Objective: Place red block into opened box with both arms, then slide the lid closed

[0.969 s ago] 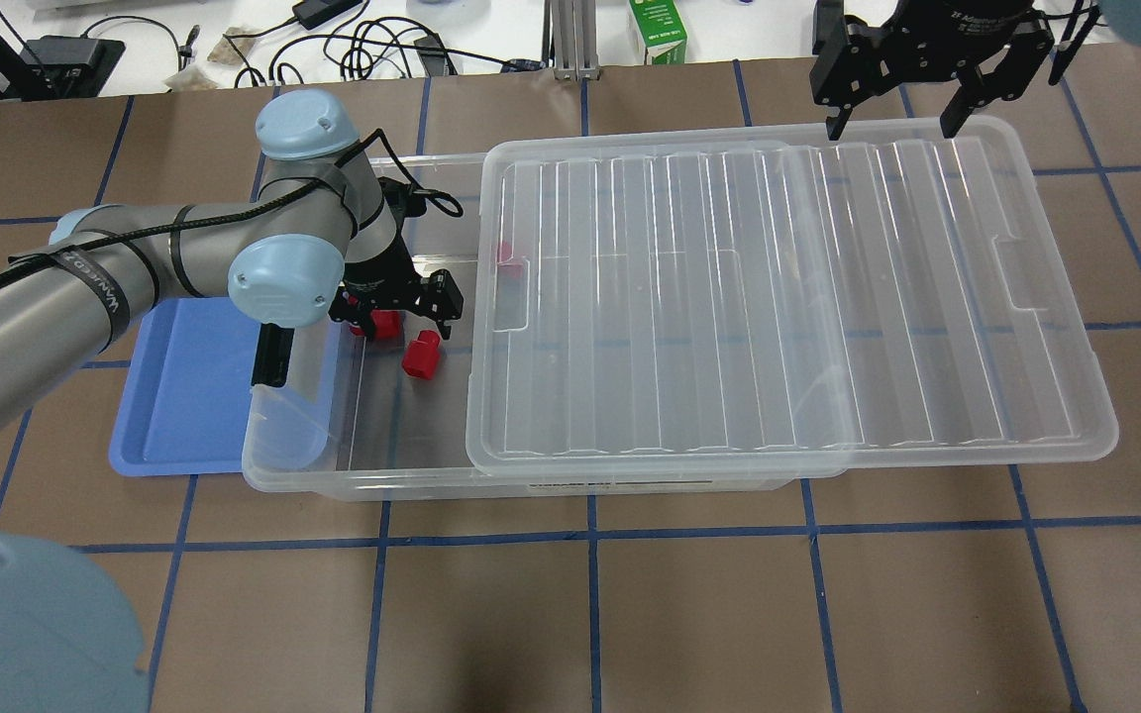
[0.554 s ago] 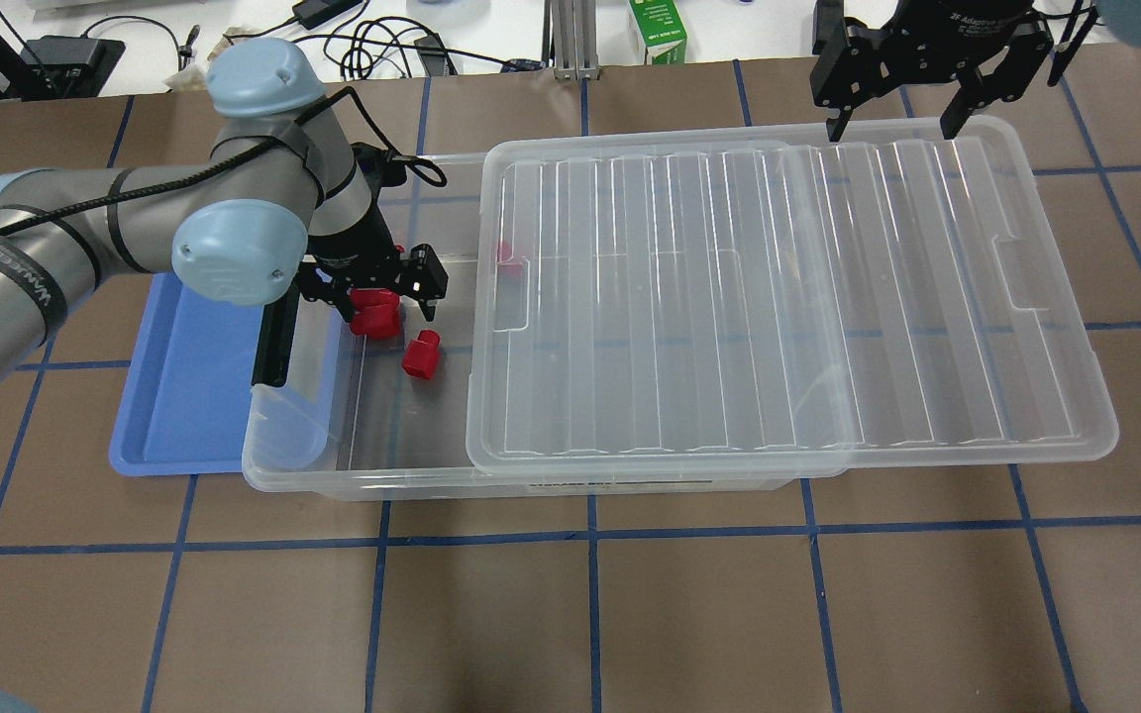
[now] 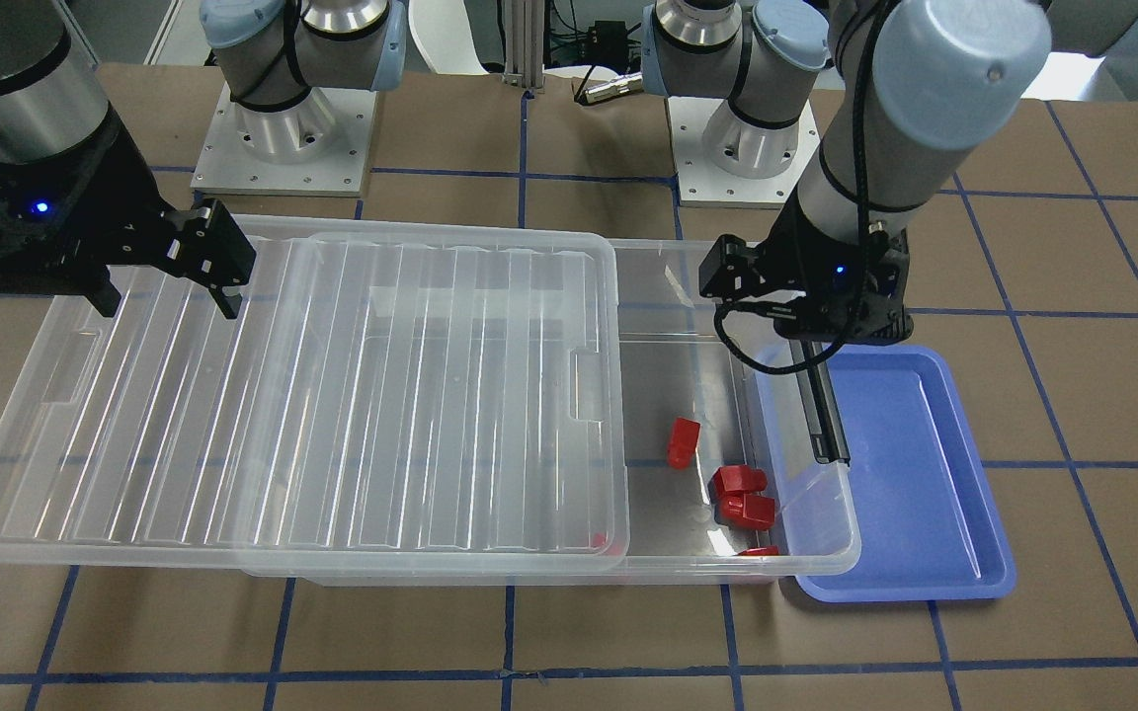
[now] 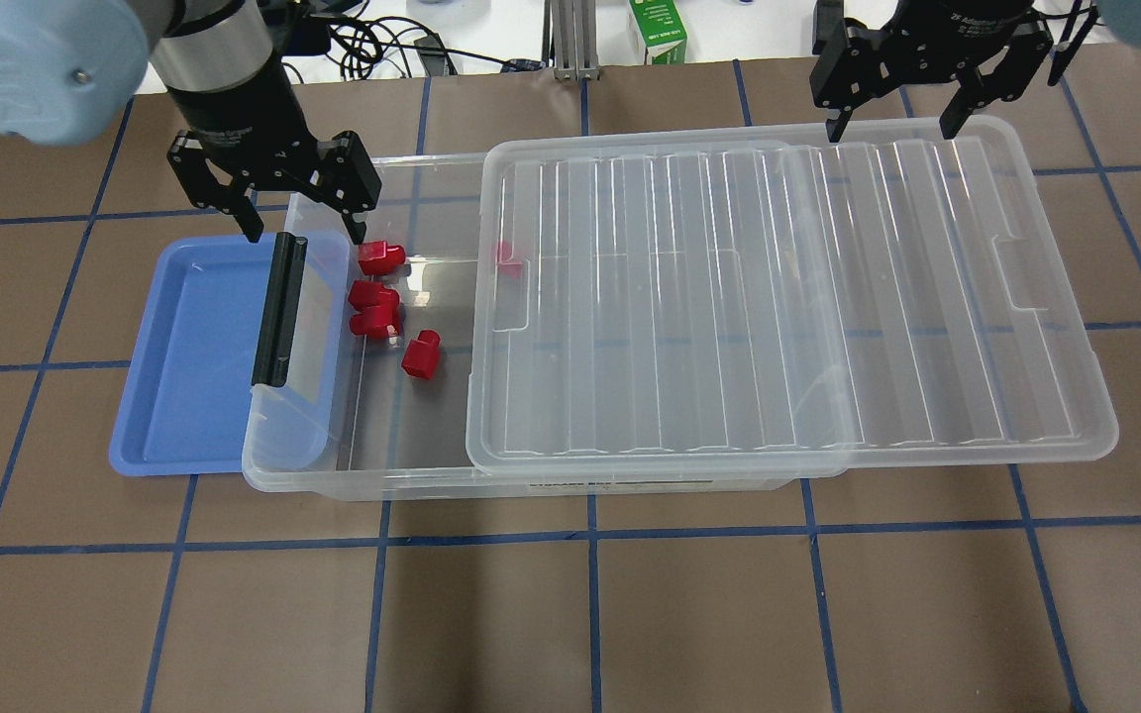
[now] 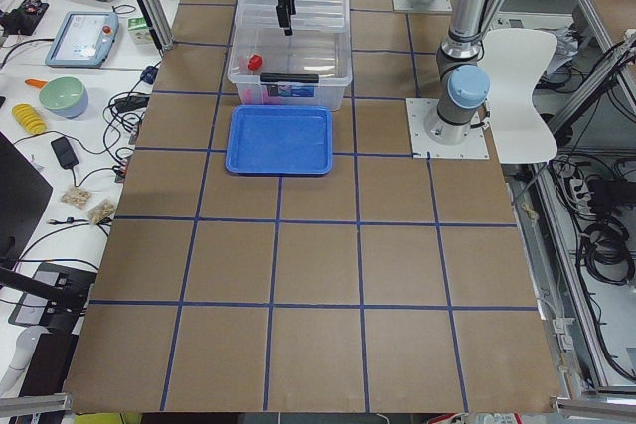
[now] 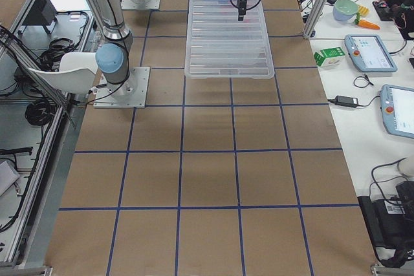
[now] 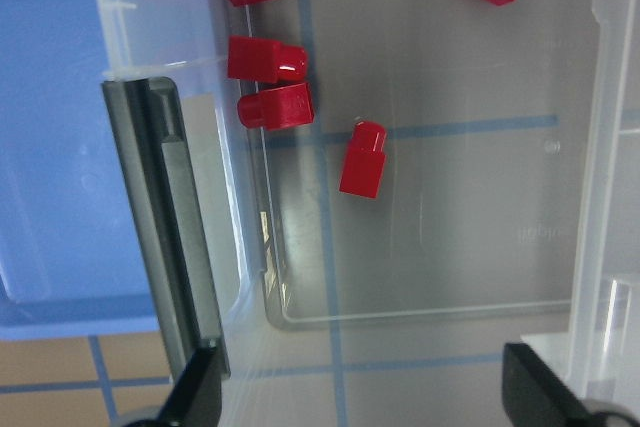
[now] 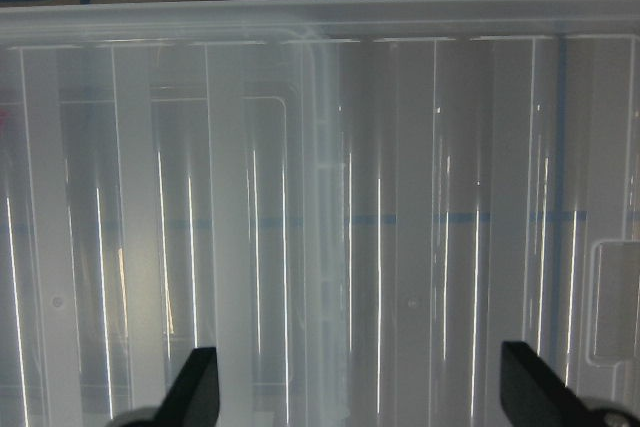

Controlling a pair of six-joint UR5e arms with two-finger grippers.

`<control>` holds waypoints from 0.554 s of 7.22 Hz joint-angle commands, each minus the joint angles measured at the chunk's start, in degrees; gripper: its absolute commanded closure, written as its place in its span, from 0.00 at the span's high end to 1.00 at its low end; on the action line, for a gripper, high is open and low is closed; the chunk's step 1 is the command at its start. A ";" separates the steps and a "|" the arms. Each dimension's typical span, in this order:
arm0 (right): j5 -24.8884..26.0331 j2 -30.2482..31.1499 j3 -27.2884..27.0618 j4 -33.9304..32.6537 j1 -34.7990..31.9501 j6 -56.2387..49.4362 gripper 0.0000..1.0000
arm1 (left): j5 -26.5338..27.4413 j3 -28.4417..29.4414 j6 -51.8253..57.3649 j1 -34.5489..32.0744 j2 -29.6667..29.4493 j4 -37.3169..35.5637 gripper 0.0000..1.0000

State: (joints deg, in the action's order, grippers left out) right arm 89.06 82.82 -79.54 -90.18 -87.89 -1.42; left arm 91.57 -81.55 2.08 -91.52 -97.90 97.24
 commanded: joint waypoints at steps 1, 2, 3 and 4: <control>0.06 -0.11 0.00 -0.09 0.09 -0.25 1.00 | 0.46 -0.27 0.03 1.77 3.85 2.69 1.00; 0.67 -0.20 0.00 0.17 2.44 -3.13 1.00 | 0.63 -2.36 0.29 2.30 4.90 3.04 1.00; 2.06 -0.29 0.00 0.78 8.20 -9.33 1.00 | 0.37 -5.00 0.29 2.92 6.13 2.00 1.00; 1.90 -0.29 -0.09 0.79 15.13 -17.40 1.00 | 0.37 -5.89 0.29 3.79 6.84 1.90 1.00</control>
State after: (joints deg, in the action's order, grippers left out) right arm 90.58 82.58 -79.57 -89.61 -80.11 -10.42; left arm 92.00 -85.70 2.34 -88.68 -92.17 99.45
